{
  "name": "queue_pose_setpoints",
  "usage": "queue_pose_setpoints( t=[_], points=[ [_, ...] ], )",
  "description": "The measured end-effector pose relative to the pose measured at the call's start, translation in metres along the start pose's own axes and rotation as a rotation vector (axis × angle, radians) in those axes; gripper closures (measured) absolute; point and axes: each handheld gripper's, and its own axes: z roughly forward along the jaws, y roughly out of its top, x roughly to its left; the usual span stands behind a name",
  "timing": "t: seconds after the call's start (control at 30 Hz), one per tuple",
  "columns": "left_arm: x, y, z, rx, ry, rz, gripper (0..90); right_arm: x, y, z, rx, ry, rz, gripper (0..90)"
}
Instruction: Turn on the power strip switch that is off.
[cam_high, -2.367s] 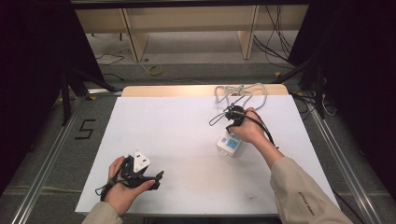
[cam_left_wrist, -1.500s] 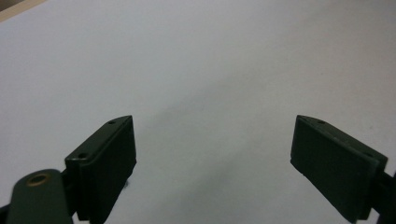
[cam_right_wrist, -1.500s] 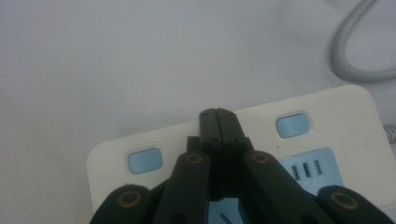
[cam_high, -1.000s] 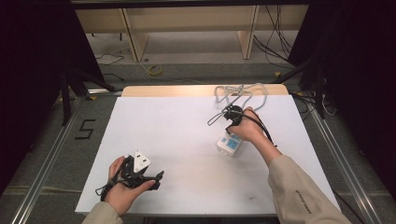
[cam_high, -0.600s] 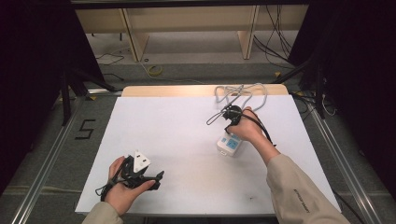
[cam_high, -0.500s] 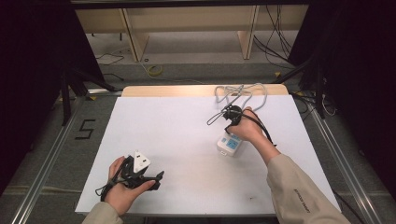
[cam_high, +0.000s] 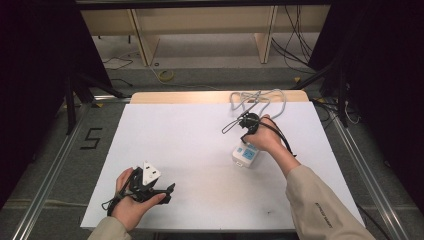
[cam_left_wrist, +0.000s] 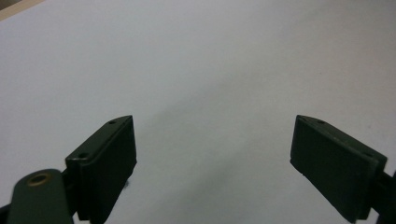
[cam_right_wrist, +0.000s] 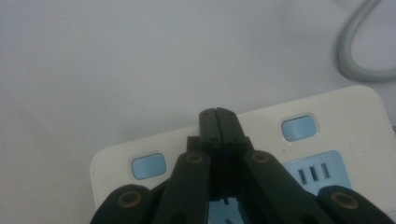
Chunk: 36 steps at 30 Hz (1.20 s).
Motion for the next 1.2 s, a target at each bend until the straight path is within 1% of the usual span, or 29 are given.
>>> queue_pose_setpoints(
  t=[0.17, 0.3, 0.4, 0.43, 0.47, 0.6, 0.7, 0.8, 1.0, 1.13, 1.2],
  points=[
    [0.000, 0.000, 0.000, 0.000, -0.001, 0.003, 14.0, 0.001, -0.001, 0.000, -0.010, -0.007, 0.005, 90.0],
    [-0.001, 0.001, 0.000, -0.002, -0.002, 0.005, 14.0, 0.000, -0.003, 0.000, -0.024, -0.007, 0.031, 90.0],
    [-0.001, 0.001, 0.000, -0.002, -0.002, 0.005, 14.0, 0.001, -0.004, -0.001, -0.034, -0.009, 0.028, 90.0],
    [-0.001, 0.001, 0.000, -0.002, -0.002, 0.004, 14.0, 0.001, -0.004, -0.002, -0.031, -0.023, 0.020, 90.0],
    [-0.001, 0.001, 0.000, -0.002, -0.002, 0.006, 14.0, 0.001, -0.005, -0.003, -0.032, -0.030, 0.019, 90.0],
    [-0.001, 0.001, 0.001, -0.001, -0.001, 0.006, 14.0, -0.002, -0.008, -0.005, -0.055, -0.034, 0.026, 90.0],
    [-0.001, 0.002, 0.001, 0.002, -0.003, 0.009, 14.0, -0.003, -0.008, -0.008, -0.067, -0.023, 0.039, 88.9],
    [-0.002, 0.002, 0.001, -0.002, -0.003, 0.007, 14.0, -0.004, -0.008, -0.011, -0.078, -0.024, 0.034, 87.9],
    [-0.001, 0.002, 0.001, -0.001, -0.003, 0.006, 14.0, -0.004, -0.010, -0.013, -0.081, -0.026, 0.035, 84.5],
    [-0.001, 0.002, 0.001, -0.002, -0.003, 0.006, 14.0, -0.004, -0.011, -0.015, -0.088, -0.021, 0.038, 82.4],
    [-0.002, 0.002, 0.001, -0.001, -0.004, 0.004, 14.0, -0.004, -0.011, -0.016, -0.092, -0.017, 0.033, 81.4]
  ],
)
